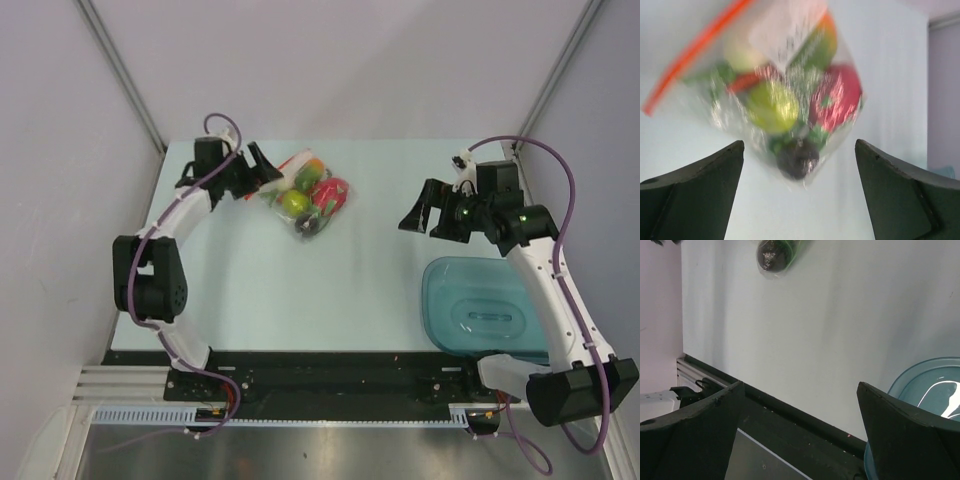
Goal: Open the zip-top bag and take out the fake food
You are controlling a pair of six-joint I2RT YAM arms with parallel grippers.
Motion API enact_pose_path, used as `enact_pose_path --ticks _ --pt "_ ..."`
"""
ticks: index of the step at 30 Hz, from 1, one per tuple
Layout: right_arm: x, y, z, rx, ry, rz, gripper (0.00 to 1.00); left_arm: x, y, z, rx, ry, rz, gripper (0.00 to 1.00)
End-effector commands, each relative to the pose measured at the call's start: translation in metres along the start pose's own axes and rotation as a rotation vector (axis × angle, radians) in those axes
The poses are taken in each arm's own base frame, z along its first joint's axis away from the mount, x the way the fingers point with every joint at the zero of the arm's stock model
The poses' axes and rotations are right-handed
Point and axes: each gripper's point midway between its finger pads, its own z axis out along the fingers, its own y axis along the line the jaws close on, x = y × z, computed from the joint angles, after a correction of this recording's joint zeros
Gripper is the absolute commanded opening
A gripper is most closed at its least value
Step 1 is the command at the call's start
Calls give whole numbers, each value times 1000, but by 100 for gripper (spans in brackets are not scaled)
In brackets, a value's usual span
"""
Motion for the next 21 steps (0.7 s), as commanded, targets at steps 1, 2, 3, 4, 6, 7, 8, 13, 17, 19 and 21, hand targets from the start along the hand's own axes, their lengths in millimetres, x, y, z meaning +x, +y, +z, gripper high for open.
enact_pose_path --ticks 1,2,3,4,6,7,8,13,17,19,21 --pt "-8 6 0 -19 -7 -49 100 -58 6 3 122 -23 115 95" --pt "-10 5 0 -16 -9 -51 100 -86 -6 1 171 -60 178 95" --pt "-13 5 1 -12 -11 -55 100 -91 -13 6 213 -42 205 94" --pt "-17 5 2 -9 -14 -52 100 -91 -16 15 260 -11 223 94" --pt "-23 -1 4 10 -22 -41 100 -115 2 38 269 -8 222 94" --pt "-25 -4 8 17 -19 -34 100 -118 1 46 301 2 214 94" --pt "-31 -5 8 25 -35 -25 100 -129 7 62 313 -12 178 94" --pt "-50 -8 20 32 -67 6 100 -144 31 105 335 -102 16 94" --pt "-65 -12 37 36 -81 36 100 -140 29 137 411 -141 -136 94" --pt "-70 -13 45 34 -84 64 100 -126 35 152 416 -123 -206 94" --pt "-72 -14 56 31 -69 95 100 -117 33 152 491 -134 -295 92"
